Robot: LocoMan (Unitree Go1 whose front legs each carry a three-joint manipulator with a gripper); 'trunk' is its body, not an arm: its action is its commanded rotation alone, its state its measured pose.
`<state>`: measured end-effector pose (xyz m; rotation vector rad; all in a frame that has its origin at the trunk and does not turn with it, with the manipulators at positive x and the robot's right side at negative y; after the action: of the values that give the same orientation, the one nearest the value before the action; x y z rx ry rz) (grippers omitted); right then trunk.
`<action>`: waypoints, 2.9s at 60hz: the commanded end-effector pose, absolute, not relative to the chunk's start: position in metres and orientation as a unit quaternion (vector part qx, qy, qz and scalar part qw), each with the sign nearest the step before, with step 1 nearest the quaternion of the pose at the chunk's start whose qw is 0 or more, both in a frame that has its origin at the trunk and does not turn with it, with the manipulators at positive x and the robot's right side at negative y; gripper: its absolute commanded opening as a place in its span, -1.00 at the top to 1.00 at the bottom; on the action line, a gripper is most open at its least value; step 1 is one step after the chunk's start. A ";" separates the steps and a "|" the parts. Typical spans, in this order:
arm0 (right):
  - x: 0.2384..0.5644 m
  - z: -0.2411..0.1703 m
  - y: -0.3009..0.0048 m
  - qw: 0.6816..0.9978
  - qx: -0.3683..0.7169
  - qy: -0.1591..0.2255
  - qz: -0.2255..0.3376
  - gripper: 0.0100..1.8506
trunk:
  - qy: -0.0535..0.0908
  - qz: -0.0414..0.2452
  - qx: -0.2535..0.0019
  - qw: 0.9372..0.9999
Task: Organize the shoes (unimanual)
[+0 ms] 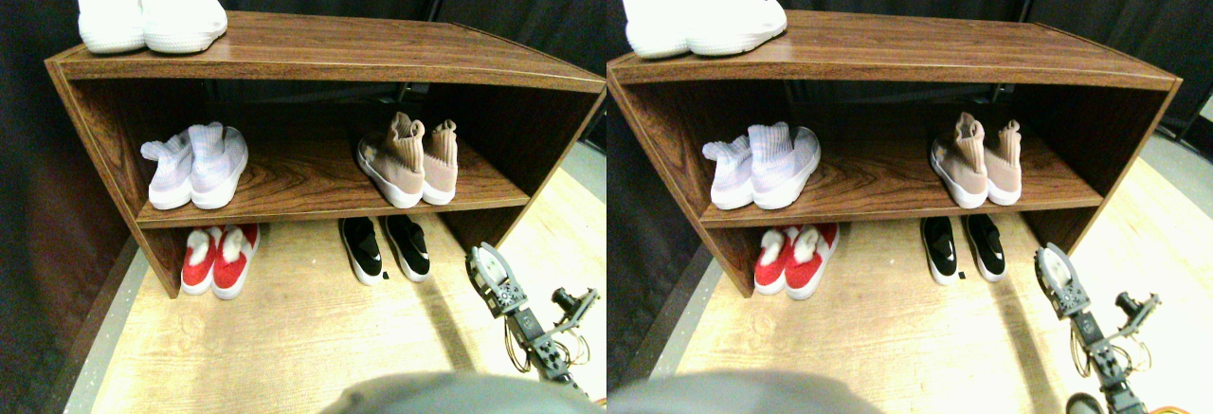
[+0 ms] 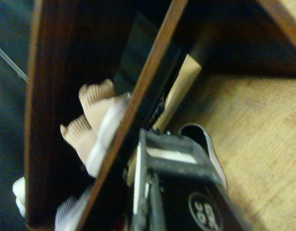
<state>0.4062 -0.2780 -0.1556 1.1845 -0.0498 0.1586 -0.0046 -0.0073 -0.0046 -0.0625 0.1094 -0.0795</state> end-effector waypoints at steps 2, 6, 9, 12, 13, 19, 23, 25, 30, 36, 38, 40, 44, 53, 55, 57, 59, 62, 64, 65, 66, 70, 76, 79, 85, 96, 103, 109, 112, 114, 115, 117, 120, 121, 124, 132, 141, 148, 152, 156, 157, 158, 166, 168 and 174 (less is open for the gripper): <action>0.419 -0.170 -0.285 0.812 0.582 -0.013 0.025 0.94 | 0.068 -0.032 -0.052 0.996; 0.424 -0.176 -0.286 0.805 0.593 -0.012 -0.003 0.94 | 0.067 -0.031 -0.054 0.996; 0.432 -0.183 -0.287 0.798 0.602 -0.009 -0.012 0.94 | 0.066 -0.030 -0.055 0.996; 0.436 -0.185 -0.288 0.797 0.604 -0.006 -0.015 0.94 | 0.065 -0.029 -0.056 0.996; 0.438 -0.187 -0.288 0.798 0.602 -0.006 -0.017 0.94 | 0.065 -0.029 -0.056 0.996; 0.450 -0.191 -0.291 0.800 0.599 -0.006 -0.029 0.94 | 0.064 -0.028 -0.058 0.996; 0.454 -0.191 -0.292 0.804 0.593 -0.005 -0.038 0.94 | 0.063 -0.027 -0.059 0.996; 0.458 -0.192 -0.293 0.810 0.584 -0.008 -0.051 0.94 | 0.063 -0.027 -0.059 0.996; 0.466 -0.193 -0.297 0.804 0.591 -0.006 -0.059 0.94 | 0.063 -0.025 -0.059 0.996; 0.474 -0.194 -0.301 0.804 0.591 -0.003 -0.067 0.94 | 0.063 -0.023 -0.059 0.996; 0.477 -0.194 -0.303 0.805 0.590 -0.002 -0.067 0.94 | 0.063 -0.022 -0.060 0.996; 0.480 -0.194 -0.304 0.804 0.590 0.000 -0.068 0.94 | 0.063 -0.022 -0.060 0.996; 0.487 -0.195 -0.307 0.802 0.593 0.000 -0.074 0.94 | 0.064 -0.021 -0.060 0.996; 0.497 -0.199 -0.310 0.800 0.593 -0.002 -0.089 0.94 | 0.065 -0.019 -0.060 0.996; 0.500 -0.201 -0.310 0.794 0.600 -0.001 -0.098 0.94 | 0.065 -0.017 -0.061 0.996; 0.501 -0.201 -0.310 0.794 0.600 -0.001 -0.100 0.94 | 0.065 -0.017 -0.061 0.996; 0.501 -0.203 -0.310 0.795 0.598 -0.001 -0.103 0.94 | 0.065 -0.014 -0.061 0.996; 0.502 -0.204 -0.310 0.794 0.600 0.001 -0.101 0.94 | 0.065 -0.014 -0.061 0.996; 0.502 -0.206 -0.310 0.793 0.601 0.006 -0.099 0.94 | 0.066 -0.013 -0.061 0.996; 0.502 -0.206 -0.309 0.793 0.601 0.006 -0.100 0.94 | 0.066 -0.013 -0.061 0.996; 0.502 -0.206 -0.309 0.793 0.601 0.006 -0.100 0.94 | 0.066 -0.013 -0.061 0.996; 0.503 -0.208 -0.308 0.787 0.608 0.019 -0.100 0.94 | 0.065 -0.011 -0.061 0.996; 0.504 -0.210 -0.303 0.787 0.609 0.038 -0.092 0.94 | 0.067 -0.008 -0.063 0.996; 0.504 -0.212 -0.300 0.787 0.608 0.047 -0.095 0.94 | 0.069 -0.007 -0.064 0.996; 0.506 -0.216 -0.294 0.784 0.609 0.050 -0.106 0.94 | 0.072 -0.003 -0.066 0.995; 0.511 -0.225 -0.286 0.777 0.616 0.053 -0.116 0.94 | 0.074 -0.001 -0.067 0.995; 0.515 -0.227 -0.283 0.780 0.614 0.057 -0.108 0.94 | 0.074 -0.001 -0.068 0.995; 0.517 -0.226 -0.281 0.775 0.619 0.055 -0.113 0.94 | 0.076 -0.002 -0.068 0.995; 0.517 -0.226 -0.280 0.773 0.622 0.051 -0.115 0.94 | 0.076 -0.002 -0.069 0.995; 0.516 -0.225 -0.279 0.774 0.621 0.051 -0.116 0.94 | 0.076 -0.002 -0.069 0.995; 0.516 -0.225 -0.279 0.775 0.619 0.052 -0.115 0.94 | 0.076 -0.002 -0.069 0.995; 0.516 -0.224 -0.278 0.773 0.621 0.055 -0.115 0.94 | 0.076 -0.002 -0.070 0.995; 0.516 -0.224 -0.277 0.774 0.621 0.054 -0.115 0.94 | 0.076 -0.002 -0.070 0.995; 0.516 -0.223 -0.276 0.775 0.620 0.052 -0.110 0.94 | 0.076 -0.002 -0.070 0.995; 0.515 -0.221 -0.275 0.774 0.622 0.054 -0.108 0.94 | 0.077 -0.002 -0.071 0.994; 0.514 -0.219 -0.272 0.778 0.618 0.055 -0.102 0.94 | 0.077 -0.001 -0.072 0.994; 0.509 -0.214 -0.267 0.779 0.618 0.056 -0.091 0.94 | 0.076 -0.003 -0.074 0.994; 0.508 -0.214 -0.264 0.779 0.617 0.050 -0.098 0.94 | 0.076 -0.002 -0.074 0.994; 0.507 -0.214 -0.264 0.776 0.621 0.050 -0.100 0.94 | 0.076 -0.002 -0.074 0.994; 0.505 -0.214 -0.263 0.775 0.622 0.050 -0.101 0.94 | 0.076 -0.002 -0.074 0.994; 0.505 -0.214 -0.263 0.776 0.621 0.051 -0.099 0.94 | 0.077 -0.003 -0.074 0.994; 0.505 -0.214 -0.263 0.776 0.621 0.052 -0.098 0.94 | 0.077 -0.003 -0.074 0.994; 0.502 -0.215 -0.262 0.773 0.625 0.050 -0.098 0.94 | 0.077 -0.003 -0.074 0.994; 0.502 -0.215 -0.262 0.773 0.625 0.052 -0.097 0.94 | 0.077 -0.003 -0.074 0.994; 0.501 -0.216 -0.262 0.775 0.623 0.056 -0.091 0.94 | 0.077 -0.003 -0.074 0.994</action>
<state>0.4989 -0.2652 -0.2242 1.3472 0.1578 -0.2451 -0.0041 -0.0059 -0.0039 -0.1204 0.1343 -0.0164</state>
